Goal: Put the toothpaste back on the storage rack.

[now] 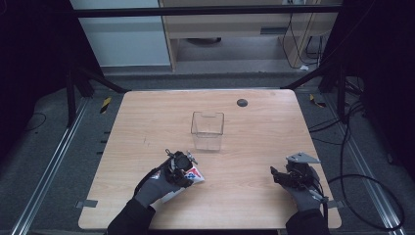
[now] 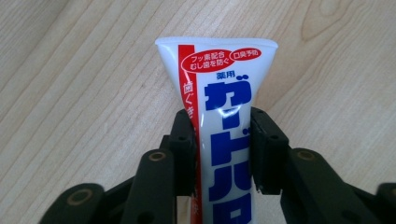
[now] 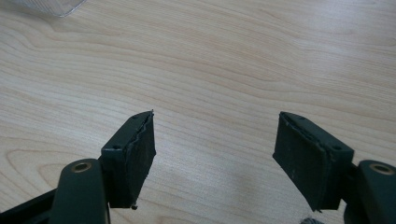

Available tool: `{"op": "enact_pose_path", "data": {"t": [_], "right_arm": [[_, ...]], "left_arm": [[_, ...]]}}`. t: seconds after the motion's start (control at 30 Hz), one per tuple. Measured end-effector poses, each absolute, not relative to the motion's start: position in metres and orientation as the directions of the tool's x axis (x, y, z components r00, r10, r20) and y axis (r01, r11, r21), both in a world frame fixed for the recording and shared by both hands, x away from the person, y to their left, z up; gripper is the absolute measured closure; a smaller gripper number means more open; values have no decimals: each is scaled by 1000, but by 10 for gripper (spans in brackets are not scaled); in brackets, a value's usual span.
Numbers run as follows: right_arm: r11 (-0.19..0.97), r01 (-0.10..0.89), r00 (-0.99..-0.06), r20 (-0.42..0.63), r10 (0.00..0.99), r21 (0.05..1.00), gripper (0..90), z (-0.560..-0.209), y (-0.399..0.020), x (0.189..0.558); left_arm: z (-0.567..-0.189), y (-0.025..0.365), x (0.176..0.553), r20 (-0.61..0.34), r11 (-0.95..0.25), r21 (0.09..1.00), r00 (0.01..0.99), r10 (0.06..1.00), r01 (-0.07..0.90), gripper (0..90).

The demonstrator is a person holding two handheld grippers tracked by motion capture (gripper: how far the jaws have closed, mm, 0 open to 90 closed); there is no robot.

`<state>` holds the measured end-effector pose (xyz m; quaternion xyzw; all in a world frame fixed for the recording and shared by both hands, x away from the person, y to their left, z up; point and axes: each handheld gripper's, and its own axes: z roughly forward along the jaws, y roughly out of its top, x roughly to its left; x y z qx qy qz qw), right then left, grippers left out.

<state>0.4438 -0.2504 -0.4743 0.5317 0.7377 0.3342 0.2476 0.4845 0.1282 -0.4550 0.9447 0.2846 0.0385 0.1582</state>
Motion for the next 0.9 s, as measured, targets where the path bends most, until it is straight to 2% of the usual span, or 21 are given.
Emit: {"op": "enact_pose_path", "data": {"t": [0.2,0.4,0.6,0.9], "right_arm": [[211,619,-311,-11,951,757,287,-475,-251,443],[210,619,-307,-13,952,757,287,-475,-252,443],[209,615,-305,-15,952,760,287,-475,-251,443],[208,613,-303,-17,953,762,287,-474,-251,443]], "left_arm": [[-446,133,479,-21,-777,357,836,549,519,694],[-419,143,470,2,-737,460,829,559,496,699],[-399,156,468,15,-645,600,799,601,474,701],[-382,164,467,88,-560,713,739,668,422,704]]}}
